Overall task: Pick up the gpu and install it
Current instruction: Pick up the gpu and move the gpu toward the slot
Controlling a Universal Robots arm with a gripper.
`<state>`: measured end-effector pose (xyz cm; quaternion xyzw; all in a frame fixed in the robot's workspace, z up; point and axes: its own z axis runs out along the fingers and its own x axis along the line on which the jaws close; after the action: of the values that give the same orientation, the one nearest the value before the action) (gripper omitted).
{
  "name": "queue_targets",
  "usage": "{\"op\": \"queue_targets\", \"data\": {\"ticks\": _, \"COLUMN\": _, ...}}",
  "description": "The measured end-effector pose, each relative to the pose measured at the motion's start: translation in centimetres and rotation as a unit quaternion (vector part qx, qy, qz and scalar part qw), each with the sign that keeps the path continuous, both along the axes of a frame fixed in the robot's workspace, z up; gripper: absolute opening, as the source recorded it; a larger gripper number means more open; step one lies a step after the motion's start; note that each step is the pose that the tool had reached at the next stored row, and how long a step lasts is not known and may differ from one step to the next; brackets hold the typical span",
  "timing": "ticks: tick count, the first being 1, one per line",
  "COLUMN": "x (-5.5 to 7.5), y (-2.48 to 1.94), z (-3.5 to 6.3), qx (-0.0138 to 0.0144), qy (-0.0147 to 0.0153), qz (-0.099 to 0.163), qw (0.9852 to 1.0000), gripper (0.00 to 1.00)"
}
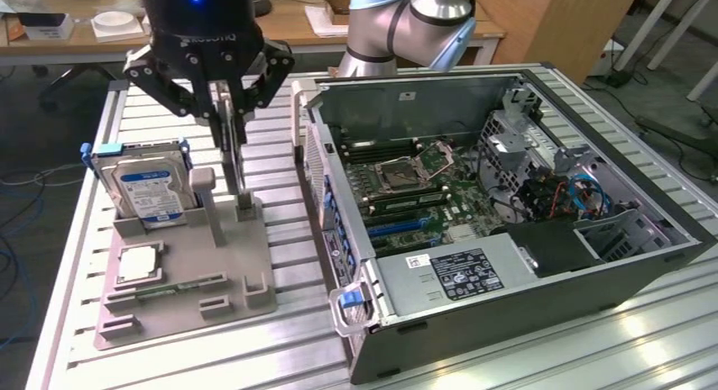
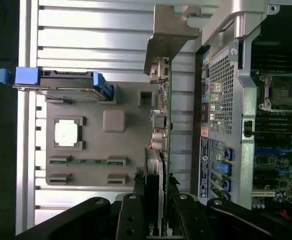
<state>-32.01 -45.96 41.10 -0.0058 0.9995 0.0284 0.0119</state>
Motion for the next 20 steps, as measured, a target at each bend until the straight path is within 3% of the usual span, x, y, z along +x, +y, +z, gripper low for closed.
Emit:
{"op": "queue_targets", "data": {"ticks": 4, "x": 0.0, "y": 0.00, "z": 0.61, "qx": -0.0036, "qy": 0.0000, "qz": -0.002, "qw": 1.0000, "gripper": 0.27}}
{"op": "queue_targets", "data": {"ticks": 11, "x": 0.0, "y": -0.01, "z": 0.63, "qx": -0.0045, "qy": 0.0002, "qz": -0.043, "qw": 0.9991, "gripper": 0.27}}
{"op": "queue_targets", "data": {"ticks": 15, "x": 0.2, "y": -0.01, "z": 0.64, "qx": -0.0047, "qy": 0.0002, "qz": -0.045, "qw": 0.9990, "gripper": 0.27}}
{"op": "queue_targets", "data": {"ticks": 20, "x": 1.3, "y": -0.02, "z": 0.62, "qx": -0.0046, "qy": 0.0002, "qz": -0.045, "qw": 0.9990, "gripper": 0.27}}
